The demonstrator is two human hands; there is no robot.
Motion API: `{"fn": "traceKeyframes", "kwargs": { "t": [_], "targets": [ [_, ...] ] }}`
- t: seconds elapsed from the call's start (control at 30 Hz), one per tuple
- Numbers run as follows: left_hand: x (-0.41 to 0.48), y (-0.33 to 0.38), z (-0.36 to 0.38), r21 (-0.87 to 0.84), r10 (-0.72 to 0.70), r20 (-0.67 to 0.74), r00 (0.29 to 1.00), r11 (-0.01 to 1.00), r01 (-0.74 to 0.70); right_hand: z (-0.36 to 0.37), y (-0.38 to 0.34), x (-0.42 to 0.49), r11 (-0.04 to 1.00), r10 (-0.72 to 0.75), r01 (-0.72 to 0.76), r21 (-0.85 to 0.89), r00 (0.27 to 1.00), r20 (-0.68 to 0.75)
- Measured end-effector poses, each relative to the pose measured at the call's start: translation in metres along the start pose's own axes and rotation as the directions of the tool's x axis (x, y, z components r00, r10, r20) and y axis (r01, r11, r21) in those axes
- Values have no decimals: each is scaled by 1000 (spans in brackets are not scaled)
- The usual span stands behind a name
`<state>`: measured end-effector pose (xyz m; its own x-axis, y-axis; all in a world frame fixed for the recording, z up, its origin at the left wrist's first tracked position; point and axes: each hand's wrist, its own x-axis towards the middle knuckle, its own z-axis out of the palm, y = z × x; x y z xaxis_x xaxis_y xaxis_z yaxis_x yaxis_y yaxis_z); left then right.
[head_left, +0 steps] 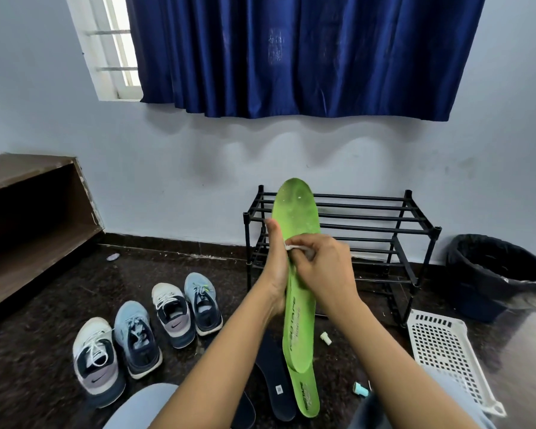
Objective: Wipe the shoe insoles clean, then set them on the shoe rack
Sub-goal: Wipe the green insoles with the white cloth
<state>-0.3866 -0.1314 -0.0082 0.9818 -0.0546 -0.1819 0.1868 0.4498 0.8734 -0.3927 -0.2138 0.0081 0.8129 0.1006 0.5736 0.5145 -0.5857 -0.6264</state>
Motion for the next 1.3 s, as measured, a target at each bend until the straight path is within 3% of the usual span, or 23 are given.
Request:
{"fn": "traceKeyframes", "kwargs": {
  "t": [0.13,0.27,0.43,0.67,0.83,1.03,1.3],
  "targets": [
    [0,8,-8,83,-45,71,996,996,40,0,4,-2,998,50,-52,48,998,42],
    [-5,1,1,136,-49,135,990,990,30,-7,12,10,1000,24,-24,3,992,-120],
    [-11,-7,9,201,-94,192,977,978,55,-16,25,23,989,146,-145,18,965,-219],
    [-6,5,-5,187,-112,124,986,979,88,-1,12,-1,991,129,-129,21,992,13],
    [-10,5,-4,162,-88,150,985,985,63,-4,14,7,994,105,-105,0,994,-39],
    [-17,-6,3,170,-144,275,951,980,100,-18,29,31,979,191,-202,-31,960,-204],
    [-10,8,-10,183,-110,124,986,979,86,0,12,-3,999,32,-32,3,999,21]
  ]
}}
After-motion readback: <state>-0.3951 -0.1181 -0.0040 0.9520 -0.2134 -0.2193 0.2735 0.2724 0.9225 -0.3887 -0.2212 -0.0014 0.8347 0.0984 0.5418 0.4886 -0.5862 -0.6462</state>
